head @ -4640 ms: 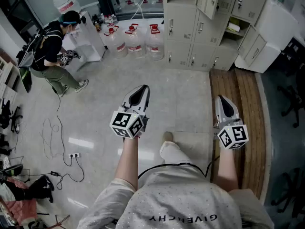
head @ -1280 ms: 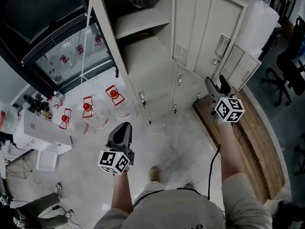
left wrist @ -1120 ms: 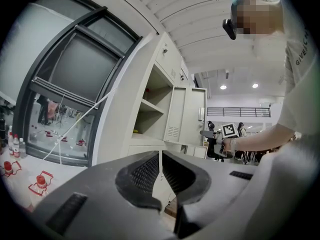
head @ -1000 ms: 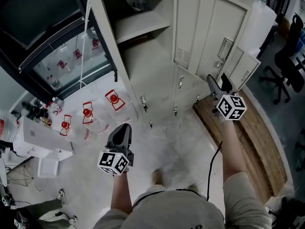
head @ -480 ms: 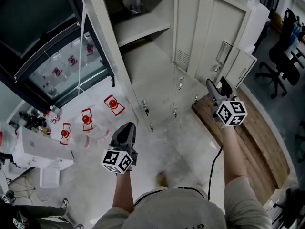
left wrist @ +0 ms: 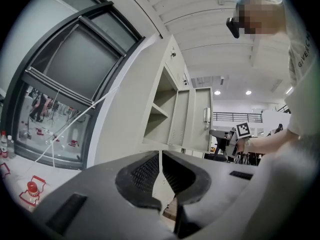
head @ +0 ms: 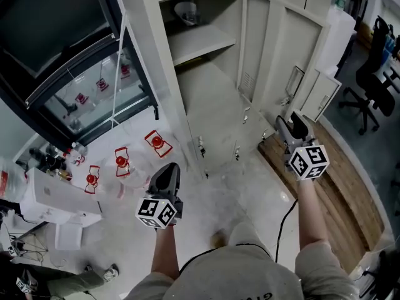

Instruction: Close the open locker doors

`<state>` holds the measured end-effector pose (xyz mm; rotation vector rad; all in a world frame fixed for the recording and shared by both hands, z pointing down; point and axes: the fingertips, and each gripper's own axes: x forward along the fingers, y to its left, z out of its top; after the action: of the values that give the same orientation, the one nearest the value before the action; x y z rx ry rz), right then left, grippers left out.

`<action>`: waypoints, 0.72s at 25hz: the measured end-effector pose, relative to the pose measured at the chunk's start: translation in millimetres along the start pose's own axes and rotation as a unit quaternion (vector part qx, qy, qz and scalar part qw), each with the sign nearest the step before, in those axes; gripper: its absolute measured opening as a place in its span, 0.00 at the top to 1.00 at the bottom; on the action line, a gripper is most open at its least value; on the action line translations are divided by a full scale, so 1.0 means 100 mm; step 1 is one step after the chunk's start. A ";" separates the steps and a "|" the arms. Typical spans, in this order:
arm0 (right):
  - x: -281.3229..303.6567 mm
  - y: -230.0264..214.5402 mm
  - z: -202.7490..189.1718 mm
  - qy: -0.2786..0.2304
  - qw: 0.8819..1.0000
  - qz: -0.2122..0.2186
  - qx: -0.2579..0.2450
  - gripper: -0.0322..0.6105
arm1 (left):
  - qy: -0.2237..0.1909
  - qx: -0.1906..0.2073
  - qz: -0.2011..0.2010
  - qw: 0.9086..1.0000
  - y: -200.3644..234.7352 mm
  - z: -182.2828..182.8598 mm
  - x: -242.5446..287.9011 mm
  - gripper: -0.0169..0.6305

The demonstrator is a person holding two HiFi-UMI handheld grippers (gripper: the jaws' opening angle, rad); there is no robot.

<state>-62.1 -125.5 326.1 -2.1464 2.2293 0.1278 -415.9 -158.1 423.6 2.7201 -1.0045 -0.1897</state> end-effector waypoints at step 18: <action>0.29 0.98 0.07 -0.011 0.996 0.066 -0.064 0.74 | -0.012 0.020 0.022 0.999 0.37 0.30 0.08 0.95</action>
<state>-160.8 -150.0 319.5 -2.0432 2.4123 0.3060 -439.4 -195.7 403.7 2.7348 -1.0839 -0.1980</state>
